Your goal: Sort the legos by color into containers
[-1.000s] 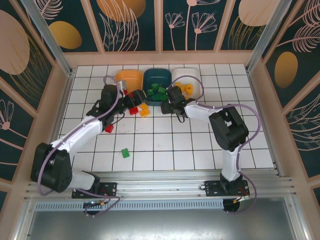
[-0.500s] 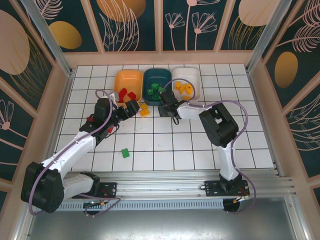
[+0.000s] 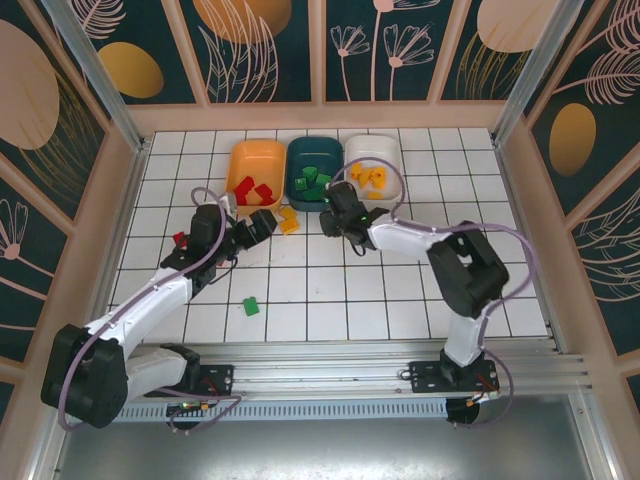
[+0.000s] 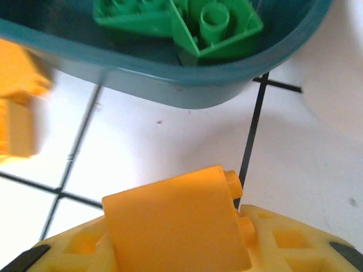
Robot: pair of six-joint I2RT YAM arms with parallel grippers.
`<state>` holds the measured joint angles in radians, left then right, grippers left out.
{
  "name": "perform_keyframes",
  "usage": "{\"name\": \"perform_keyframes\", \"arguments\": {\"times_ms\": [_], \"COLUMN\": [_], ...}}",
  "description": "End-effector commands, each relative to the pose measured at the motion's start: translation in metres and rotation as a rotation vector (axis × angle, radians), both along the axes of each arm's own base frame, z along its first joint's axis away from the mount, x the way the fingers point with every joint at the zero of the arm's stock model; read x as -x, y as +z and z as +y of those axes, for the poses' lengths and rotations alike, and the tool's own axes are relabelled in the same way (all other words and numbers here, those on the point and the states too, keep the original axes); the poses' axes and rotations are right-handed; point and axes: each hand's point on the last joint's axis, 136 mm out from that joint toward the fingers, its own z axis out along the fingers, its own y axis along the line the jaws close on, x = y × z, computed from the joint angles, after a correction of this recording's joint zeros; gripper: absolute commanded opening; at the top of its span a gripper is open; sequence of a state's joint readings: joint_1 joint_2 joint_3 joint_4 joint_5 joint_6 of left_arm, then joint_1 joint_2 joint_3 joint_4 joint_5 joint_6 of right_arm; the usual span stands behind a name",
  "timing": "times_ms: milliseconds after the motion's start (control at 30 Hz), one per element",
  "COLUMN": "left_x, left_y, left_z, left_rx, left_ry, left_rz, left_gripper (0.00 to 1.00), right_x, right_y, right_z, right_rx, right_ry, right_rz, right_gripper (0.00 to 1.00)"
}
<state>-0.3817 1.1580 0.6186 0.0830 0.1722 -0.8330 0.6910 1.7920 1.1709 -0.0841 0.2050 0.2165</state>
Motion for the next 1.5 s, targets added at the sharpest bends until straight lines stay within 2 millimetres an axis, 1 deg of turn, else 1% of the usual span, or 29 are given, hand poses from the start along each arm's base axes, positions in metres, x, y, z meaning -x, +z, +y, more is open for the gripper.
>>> {"name": "perform_keyframes", "arguments": {"times_ms": [0, 33, 67, 100, 133, 200, 267, 300, 367, 400, 433, 467, 567, 667, 733, 800, 900, 967, 1067, 1167, 1300, 1367, 1467], "left_x": [0.006, 0.01, 0.014, 0.018, 0.023, 0.033, 0.045, 0.052, 0.066, 0.074, 0.081, 0.087, 0.105, 0.12, 0.131, 0.141, 0.148, 0.15, 0.154, 0.156, 0.156, 0.153, 0.142], "left_y": [-0.016, -0.025, -0.033, -0.042, -0.049, -0.06, -0.069, -0.073, -0.081, -0.084, -0.086, -0.087, -0.088, -0.091, -0.098, -0.107, -0.113, -0.112, -0.12, -0.132, -0.145, -0.146, -0.143], "left_z": [0.013, 0.017, 0.019, 0.023, 0.026, 0.033, 0.042, 0.045, 0.049, 0.051, 0.055, 0.057, 0.061, 0.059, 0.055, 0.052, 0.043, 0.035, 0.028, 0.028, 0.038, 0.038, 0.032], "left_rx": [0.006, 0.005, -0.002, -0.022, -0.042, -0.088, -0.144, -0.161, -0.176, -0.186, -0.199, -0.205, -0.218, -0.205, -0.185, -0.181, -0.182, -0.194, -0.252, -0.322, -0.415, -0.429, -0.443], "left_ry": [0.074, 0.091, 0.1, 0.11, 0.118, 0.124, 0.134, 0.135, 0.124, 0.123, 0.123, 0.118, 0.103, 0.082, 0.059, 0.037, -0.003, -0.029, -0.06, -0.067, -0.047, -0.046, -0.057], "left_rz": [0.037, 0.062, 0.088, 0.121, 0.151, 0.203, 0.263, 0.289, 0.332, 0.353, 0.369, 0.382, 0.413, 0.439, 0.47, 0.497, 0.515, 0.515, 0.543, 0.574, 0.604, 0.597, 0.578], "left_gripper": [0.91, 0.91, 0.9, 0.89, 0.88, 0.87, 0.86, 0.86, 0.87, 0.88, 0.88, 0.88, 0.89, 0.89, 0.88, 0.87, 0.86, 0.85, 0.83, 0.79, 0.76, 0.75, 0.71], "right_x": [-0.03, -0.042, -0.05, -0.066, -0.077, -0.095, -0.109, -0.116, -0.125, -0.128, -0.13, -0.13, -0.123, -0.113, -0.104, -0.093, -0.079, -0.072, -0.064, -0.057, -0.048, -0.044, -0.039], "right_y": [0.043, 0.041, 0.036, 0.031, 0.025, 0.014, 0.005, 0.003, 0.001, 0.003, 0.007, 0.012, 0.037, 0.057, 0.069, 0.075, 0.074, 0.07, 0.062, 0.054, 0.047, 0.043, 0.04], "right_z": [-0.028, -0.04, -0.045, -0.065, -0.076, -0.093, -0.101, -0.104, -0.105, -0.106, -0.11, -0.113, -0.119, -0.124, -0.125, -0.122, -0.117, -0.114, -0.111, -0.112, -0.114, -0.115, -0.117], "right_rx": [-0.081, -0.074, -0.072, -0.067, -0.059, -0.038, -0.029, -0.025, -0.021, -0.015, -0.005, 0.0, -0.036, -0.063, -0.096, -0.137, -0.175, -0.185, -0.194, -0.191, -0.195, -0.197, -0.196], "right_ry": [-0.102, -0.134, -0.146, -0.195, -0.224, -0.266, -0.281, -0.285, -0.286, -0.292, -0.308, -0.322, -0.34, -0.363, -0.366, -0.357, -0.34, -0.331, -0.32, -0.323, -0.322, -0.318, -0.322], "right_rz": [-0.075, -0.069, -0.056, -0.041, -0.025, -0.003, 0.019, 0.022, 0.025, 0.021, 0.012, 0.001, -0.056, -0.086, -0.108, -0.118, -0.114, -0.099, -0.08, -0.065, -0.055, -0.049, -0.048], "right_gripper": [0.28, 0.28, 0.28, 0.28, 0.29, 0.3, 0.33, 0.35, 0.48, 0.55, 0.58, 0.6, 0.66, 0.67, 0.68, 0.68, 0.68, 0.69, 0.69, 0.68, 0.68, 0.67, 0.67]}}
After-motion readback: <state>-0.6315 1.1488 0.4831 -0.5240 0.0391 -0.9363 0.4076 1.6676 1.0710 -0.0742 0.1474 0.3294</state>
